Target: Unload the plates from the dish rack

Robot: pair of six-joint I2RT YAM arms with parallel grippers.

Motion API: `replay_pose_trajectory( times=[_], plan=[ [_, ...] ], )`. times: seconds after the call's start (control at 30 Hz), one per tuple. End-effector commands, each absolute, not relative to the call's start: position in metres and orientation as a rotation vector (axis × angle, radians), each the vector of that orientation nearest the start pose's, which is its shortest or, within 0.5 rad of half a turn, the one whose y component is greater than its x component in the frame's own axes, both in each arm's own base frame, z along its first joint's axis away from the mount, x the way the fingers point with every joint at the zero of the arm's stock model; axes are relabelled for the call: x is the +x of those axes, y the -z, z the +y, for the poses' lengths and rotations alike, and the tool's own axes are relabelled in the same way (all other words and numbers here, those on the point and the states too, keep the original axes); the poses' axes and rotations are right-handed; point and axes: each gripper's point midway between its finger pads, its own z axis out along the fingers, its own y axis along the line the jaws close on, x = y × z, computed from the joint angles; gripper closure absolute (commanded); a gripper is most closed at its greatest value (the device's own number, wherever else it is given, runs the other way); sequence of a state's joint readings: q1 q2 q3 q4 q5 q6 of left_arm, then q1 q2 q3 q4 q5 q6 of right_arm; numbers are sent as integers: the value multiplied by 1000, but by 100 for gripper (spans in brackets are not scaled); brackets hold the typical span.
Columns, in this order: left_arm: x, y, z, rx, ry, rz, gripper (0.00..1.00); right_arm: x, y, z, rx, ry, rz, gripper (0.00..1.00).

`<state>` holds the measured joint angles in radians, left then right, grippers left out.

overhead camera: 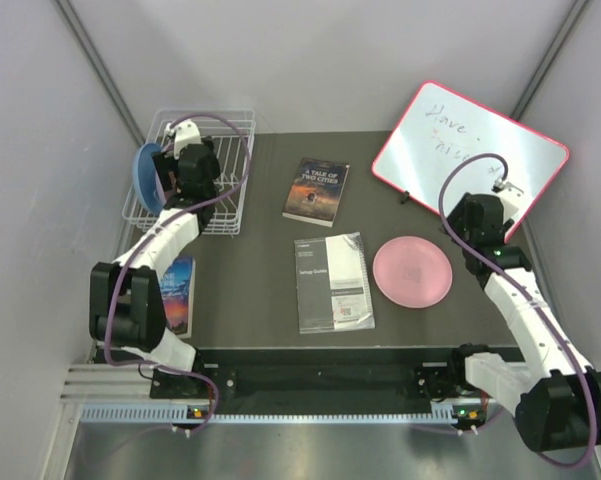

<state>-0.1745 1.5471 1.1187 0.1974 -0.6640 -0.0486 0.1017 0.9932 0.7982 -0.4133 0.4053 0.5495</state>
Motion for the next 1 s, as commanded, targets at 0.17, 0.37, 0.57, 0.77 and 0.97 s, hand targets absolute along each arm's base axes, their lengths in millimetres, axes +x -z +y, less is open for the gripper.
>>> replay_pose_trajectory(
  times=[0.17,0.37,0.57,0.77,0.97],
  plan=[
    [493,-259,38,-399,-474,1668,7,325,-178,-13,685,10,1986,33],
    [495,-245,46,-412,-506,1680,12,328,-180,-13,683,13,1982,33],
    [499,-229,56,-425,-536,1702,19,329,-178,-14,685,16,1986,34],
    [498,-218,57,-424,-539,1719,32,330,-173,-15,682,36,1998,33],
    [496,-221,58,-430,-542,1711,66,332,-166,-14,681,34,2020,34]
  ],
)
